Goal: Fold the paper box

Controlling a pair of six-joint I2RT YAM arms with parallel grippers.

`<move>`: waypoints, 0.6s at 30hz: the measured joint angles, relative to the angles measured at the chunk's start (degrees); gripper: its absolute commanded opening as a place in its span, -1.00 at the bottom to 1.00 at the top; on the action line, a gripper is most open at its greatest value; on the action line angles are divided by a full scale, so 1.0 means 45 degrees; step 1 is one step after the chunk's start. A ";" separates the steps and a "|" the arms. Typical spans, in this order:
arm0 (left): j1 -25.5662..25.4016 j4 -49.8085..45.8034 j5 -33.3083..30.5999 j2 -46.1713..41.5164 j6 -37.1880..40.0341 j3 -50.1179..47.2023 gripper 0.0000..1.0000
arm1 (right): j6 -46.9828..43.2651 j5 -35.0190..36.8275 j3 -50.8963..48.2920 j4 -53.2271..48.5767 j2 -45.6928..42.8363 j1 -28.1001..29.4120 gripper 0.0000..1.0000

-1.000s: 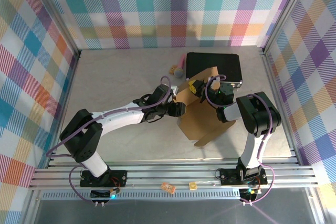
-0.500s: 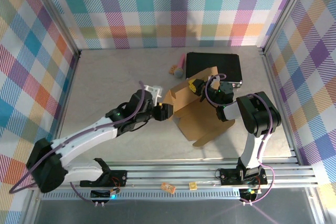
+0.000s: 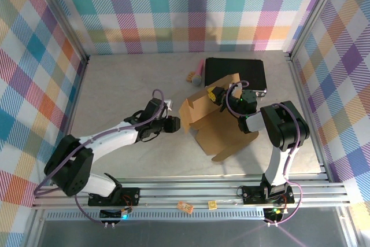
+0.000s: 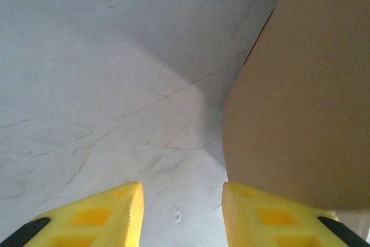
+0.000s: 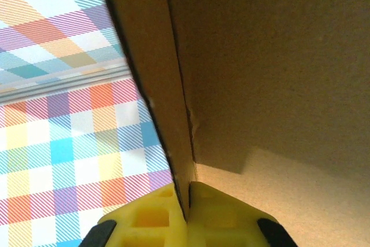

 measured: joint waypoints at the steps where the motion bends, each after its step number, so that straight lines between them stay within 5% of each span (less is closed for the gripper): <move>1: -0.0019 0.0194 0.0131 0.0112 0.0010 0.0073 -0.11 | 0.0000 0.0000 0.0000 0.0000 0.0000 0.0000 -1.00; 18: -0.0602 0.1817 0.1175 0.1258 0.0146 0.1452 0.17 | 0.0000 0.0005 0.0049 -0.0248 0.0000 0.0000 -1.00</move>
